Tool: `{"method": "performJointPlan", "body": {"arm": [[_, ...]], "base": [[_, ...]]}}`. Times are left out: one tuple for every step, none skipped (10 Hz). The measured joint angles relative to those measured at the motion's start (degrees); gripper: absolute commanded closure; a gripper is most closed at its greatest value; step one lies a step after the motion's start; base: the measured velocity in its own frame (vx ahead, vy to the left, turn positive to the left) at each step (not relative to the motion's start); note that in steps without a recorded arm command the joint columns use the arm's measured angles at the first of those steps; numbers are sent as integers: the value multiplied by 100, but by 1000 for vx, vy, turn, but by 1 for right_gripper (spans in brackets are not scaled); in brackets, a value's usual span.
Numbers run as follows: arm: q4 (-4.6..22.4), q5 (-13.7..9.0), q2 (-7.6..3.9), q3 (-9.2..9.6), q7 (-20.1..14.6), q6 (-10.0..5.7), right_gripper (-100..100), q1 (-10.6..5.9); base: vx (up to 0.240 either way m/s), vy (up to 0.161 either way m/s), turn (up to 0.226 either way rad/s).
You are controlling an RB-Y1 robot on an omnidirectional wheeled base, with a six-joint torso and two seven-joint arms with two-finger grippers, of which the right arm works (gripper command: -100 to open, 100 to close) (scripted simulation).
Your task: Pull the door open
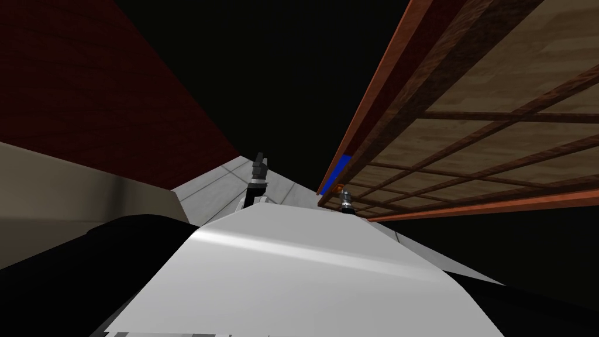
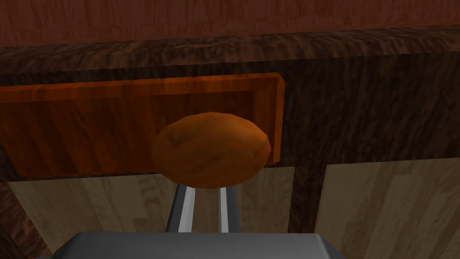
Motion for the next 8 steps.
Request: {"method": "performJointPlan", "body": {"arm": [[-113, -25, -6, -1, -113, 71, 100, 57], [-101, -59, 3, -1, -260, 96, 100, 37], [1, -69, 11, 15, -402, 75, -100, -15], [8, -114, 6, 18, -532, 71, -100, -27], [7, -155, 23, 36, -654, 70, -100, -34], [2, -198, 47, 60, -790, 72, -100, -43], [-12, -248, 64, 81, -943, 79, -100, -49], [-25, -306, 78, 103, -1111, 86, -100, -55]], "base": [[-46, -20, 68], [-38, -13, 28], [-38, -21, 13], [-51, -6, 52], [-58, 13, 56], [-63, 13, 32], [-69, 1, 34], [-77, -13, 43]]}}
